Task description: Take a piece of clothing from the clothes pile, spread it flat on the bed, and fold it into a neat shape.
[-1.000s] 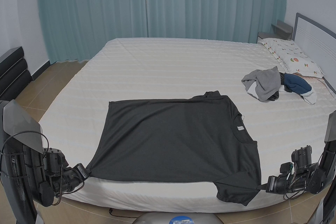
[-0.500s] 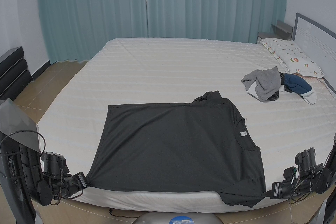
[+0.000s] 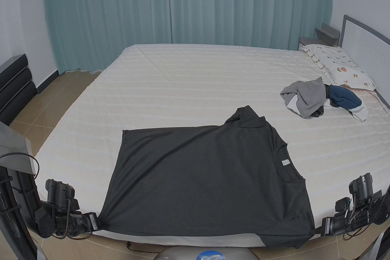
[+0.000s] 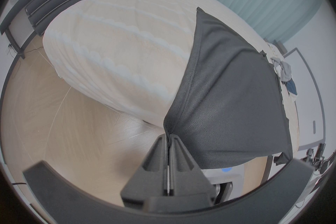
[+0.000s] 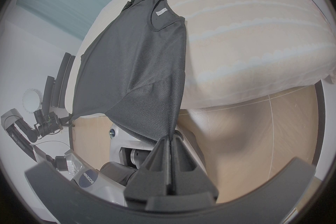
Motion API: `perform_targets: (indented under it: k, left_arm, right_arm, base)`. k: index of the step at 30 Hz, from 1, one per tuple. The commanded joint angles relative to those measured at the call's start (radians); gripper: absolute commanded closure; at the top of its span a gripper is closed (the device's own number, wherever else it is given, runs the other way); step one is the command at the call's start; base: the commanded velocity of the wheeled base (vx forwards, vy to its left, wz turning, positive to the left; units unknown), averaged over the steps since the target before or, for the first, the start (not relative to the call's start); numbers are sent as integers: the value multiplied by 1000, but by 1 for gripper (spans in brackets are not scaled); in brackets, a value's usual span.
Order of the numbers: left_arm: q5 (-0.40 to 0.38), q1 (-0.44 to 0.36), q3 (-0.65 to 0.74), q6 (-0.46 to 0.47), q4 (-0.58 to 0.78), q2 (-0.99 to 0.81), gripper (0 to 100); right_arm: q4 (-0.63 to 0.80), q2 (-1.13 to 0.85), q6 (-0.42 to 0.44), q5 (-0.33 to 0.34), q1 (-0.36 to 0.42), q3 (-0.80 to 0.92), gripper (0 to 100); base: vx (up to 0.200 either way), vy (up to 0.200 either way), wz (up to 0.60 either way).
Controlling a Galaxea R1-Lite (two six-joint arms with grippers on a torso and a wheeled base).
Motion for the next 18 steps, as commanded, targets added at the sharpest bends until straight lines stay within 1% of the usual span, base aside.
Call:
perform_targets:
  k: [1,4,6,8,14,15,18]
  left_arm:
    - [3,-3,13,32,44,-56,100]
    - [3,-3,13,46,84,-79,100]
    - [3,-6,14,63,130,-108,100]
    - [3,-7,14,77,159,-122,100]
    - [3,-9,13,111,228,-154,100]
    - [3,-9,14,126,263,-180,100]
    - [3,-9,14,151,306,-214,100]
  right_arm:
    - [34,-66,-6,-1,-3,17,100]
    - [57,-83,-7,-9,-3,17,100]
    - [87,-99,-23,-30,-3,17,100]
    - [120,-115,-41,-35,-3,17,100]
    - [175,-169,-66,-35,-3,17,100]
    - [190,-184,-69,-35,-3,17,100]
    - [195,-192,-69,-35,-3,17,100]
  base:
    - [0,0,0]
    - [0,0,0]
    - [0,0,0]
    - [0,0,0]
    - [0,0,0]
    - [0,0,0]
    - [0,0,0]
